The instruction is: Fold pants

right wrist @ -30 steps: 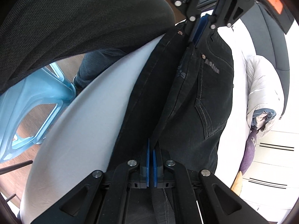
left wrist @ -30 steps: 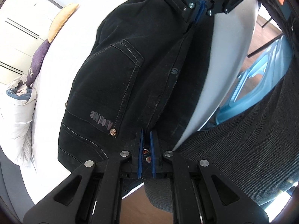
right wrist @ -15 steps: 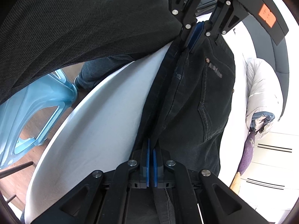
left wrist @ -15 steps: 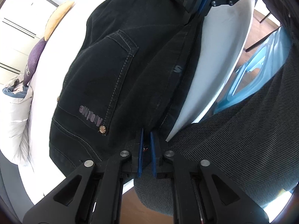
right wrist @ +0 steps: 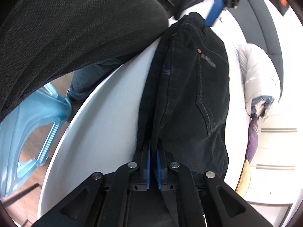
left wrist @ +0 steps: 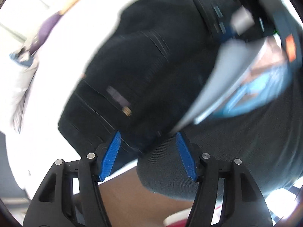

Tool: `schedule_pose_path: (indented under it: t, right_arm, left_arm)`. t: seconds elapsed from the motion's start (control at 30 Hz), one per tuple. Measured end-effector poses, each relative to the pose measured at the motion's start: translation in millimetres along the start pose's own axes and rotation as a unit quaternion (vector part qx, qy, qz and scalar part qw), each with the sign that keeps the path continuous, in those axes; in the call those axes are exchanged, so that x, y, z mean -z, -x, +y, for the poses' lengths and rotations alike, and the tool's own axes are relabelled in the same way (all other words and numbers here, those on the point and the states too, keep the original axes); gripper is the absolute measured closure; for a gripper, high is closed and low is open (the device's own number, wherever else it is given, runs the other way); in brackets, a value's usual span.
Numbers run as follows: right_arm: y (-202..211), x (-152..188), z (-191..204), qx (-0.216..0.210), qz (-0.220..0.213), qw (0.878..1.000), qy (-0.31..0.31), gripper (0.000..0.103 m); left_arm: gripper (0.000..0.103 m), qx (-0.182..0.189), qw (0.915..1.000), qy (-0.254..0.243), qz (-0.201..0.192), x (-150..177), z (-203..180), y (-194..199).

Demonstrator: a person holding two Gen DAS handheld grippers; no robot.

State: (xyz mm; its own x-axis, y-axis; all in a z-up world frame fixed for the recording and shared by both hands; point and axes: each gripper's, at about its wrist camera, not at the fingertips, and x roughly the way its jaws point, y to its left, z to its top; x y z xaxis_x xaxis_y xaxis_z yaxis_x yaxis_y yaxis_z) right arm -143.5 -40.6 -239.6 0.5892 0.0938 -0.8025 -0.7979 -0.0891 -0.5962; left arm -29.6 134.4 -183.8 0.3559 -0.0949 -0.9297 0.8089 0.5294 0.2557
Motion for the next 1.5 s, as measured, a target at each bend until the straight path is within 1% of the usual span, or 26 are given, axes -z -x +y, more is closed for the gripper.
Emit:
schedule_pose_path:
  t: [0.03, 0.07, 0.1, 0.13, 0.17, 0.2, 0.27, 0.33, 0.37, 0.4, 0.43, 0.47, 0.53, 0.57, 0.63, 0.7, 0.77, 0.83, 0.97, 1.07, 1.13, 1.17, 1.3, 1.4, 1.47, 1.5]
  right_arm:
    - [1.6, 0.1, -1.8, 0.007, 0.001, 1.0, -0.013, 0.088]
    - [3.6, 1.7, -3.5, 0.015, 0.001, 1.0, -0.024, 0.073]
    - [7.2, 3.9, -7.0, 0.024, -0.001, 0.999, -0.041, 0.053]
    - [13.1, 8.1, -13.0, 0.031, -0.007, 0.997, -0.07, 0.045]
    - [18.6, 14.2, -19.7, 0.028, -0.011, 0.994, -0.101, 0.03]
    - [23.3, 20.7, -26.0, 0.015, -0.015, 0.991, -0.133, 0.022]
    - [33.4, 42.0, -40.5, -0.011, -0.018, 0.976, -0.217, 0.021]
    - [41.7, 72.4, -54.5, -0.037, -0.017, 0.95, -0.309, 0.021]
    - [45.3, 91.0, -62.3, -0.052, -0.02, 0.931, -0.36, 0.021]
    - [48.1, 114.0, -71.8, -0.067, -0.025, 0.905, -0.419, 0.022]
    - [50.0, 144.7, -82.8, -0.082, -0.032, 0.868, -0.489, 0.022]
    - [50.3, 179.4, -93.3, -0.093, -0.038, 0.822, -0.561, 0.024]
    - [47.8, 252.3, -108.8, -0.099, -0.05, 0.721, -0.684, 0.031]
    - [46.4, 283.0, -112.4, -0.096, -0.058, 0.677, -0.727, 0.034]
    - [42.7, 352.6, -119.9, -0.087, -0.091, 0.573, -0.81, 0.036]
    - [33.5, 406.4, -126.8, -0.081, -0.121, 0.492, -0.858, 0.036]
    - [20.7, 438.6, -133.7, -0.077, -0.139, 0.447, -0.88, 0.036]
    - [2.5, 462.8, -140.1, -0.087, -0.146, 0.406, -0.898, 0.037]
    - [-30.1, 491.2, -134.8, -0.107, -0.158, 0.321, -0.928, 0.037]
    - [-46.8, 512.3, -131.8, -0.106, -0.163, 0.279, -0.94, 0.037]
    - [-53.2, 516.4, -132.2, -0.105, -0.175, 0.26, -0.944, 0.037]
    - [-56.5, 520.6, -135.7, -0.104, -0.181, 0.256, -0.944, 0.037]
    - [-64.0, 514.8, -150.2, -0.112, -0.188, 0.271, -0.937, 0.041]
    - [-78.3, 504.7, -162.5, -0.125, -0.167, 0.287, -0.935, 0.081]
    - [-80.4, 504.0, -165.6, -0.126, -0.159, 0.298, -0.933, 0.093]
    - [-77.5, 502.4, -167.5, -0.121, -0.158, 0.307, -0.931, 0.094]
  left_arm:
    - [0.043, 0.003, 0.9996, 0.021, -0.018, -8.7, 6.7, 5.9]
    - [0.043, 0.003, 0.9983, 0.042, -0.041, -20.0, 12.1, 11.2]
    - [0.043, 0.007, 0.9964, 0.059, -0.061, -32.2, 15.0, 13.5]
    - [0.043, 0.012, 0.9944, 0.073, -0.075, -44.0, 18.9, 13.3]
    - [0.043, 0.019, 0.9924, 0.086, -0.086, -57.5, 20.1, 9.6]
    - [0.043, 0.027, 0.9912, 0.094, -0.089, -70.1, 20.6, 2.4]
    - [0.043, 0.028, 0.9901, 0.104, -0.09, -91.1, 19.0, -17.5]
    - [0.043, 0.037, 0.9886, 0.123, -0.078, -106.6, 18.3, -43.2]
    - [0.043, 0.039, 0.9868, 0.139, -0.073, -110.9, 22.2, -54.0]
    - [0.043, 0.041, 0.9848, 0.155, -0.067, -115.7, 17.9, -65.0]
    - [0.043, 0.047, 0.9833, 0.165, -0.06, -115.5, 22.7, -75.9]
    - [0.043, 0.051, 0.983, 0.171, -0.044, -118.2, 22.0, -87.2]
    - [0.043, 0.051, 0.9832, 0.173, -0.026, -120.2, 18.4, -101.5]
    - [0.043, 0.055, 0.9812, 0.183, -0.027, -119.9, 17.7, -103.1]
    - [0.044, 0.076, 0.9756, 0.205, -0.021, -119.4, 25.7, -105.4]
    - [0.044, 0.084, 0.974, 0.21, -0.013, -120.2, 28.5, -107.9]
    - [0.043, 0.082, 0.9752, 0.206, -0.002, -125.2, 28.2, -111.1]
    - [0.043, 0.08, 0.9752, 0.206, 0.007, -130.7, 28.9, -114.4]
    - [0.043, 0.089, 0.9731, 0.212, 0.009, -132.1, 32.4, -117.2]
    - [0.043, 0.09, 0.9732, 0.211, 0.012, -127.3, 38.0, -114.1]
    - [0.043, 0.088, 0.9736, 0.21, 0.014, -129.8, 38.6, -114.7]
    - [0.043, 0.087, 0.9735, 0.211, 0.014, -130.7, 38.3, -115.0]
    - [0.043, 0.083, 0.9726, 0.217, 0.013, -132.6, 33.2, -114.1]
    - [0.043, 0.081, 0.9726, 0.217, 0.014, -127.2, 28.0, -116.3]
    - [0.043, 0.081, 0.9724, 0.218, 0.014, -126.0, 28.8, -113.4]
    - [0.042, 0.08, 0.9723, 0.219, 0.013, -125.6, 27.1, -111.8]
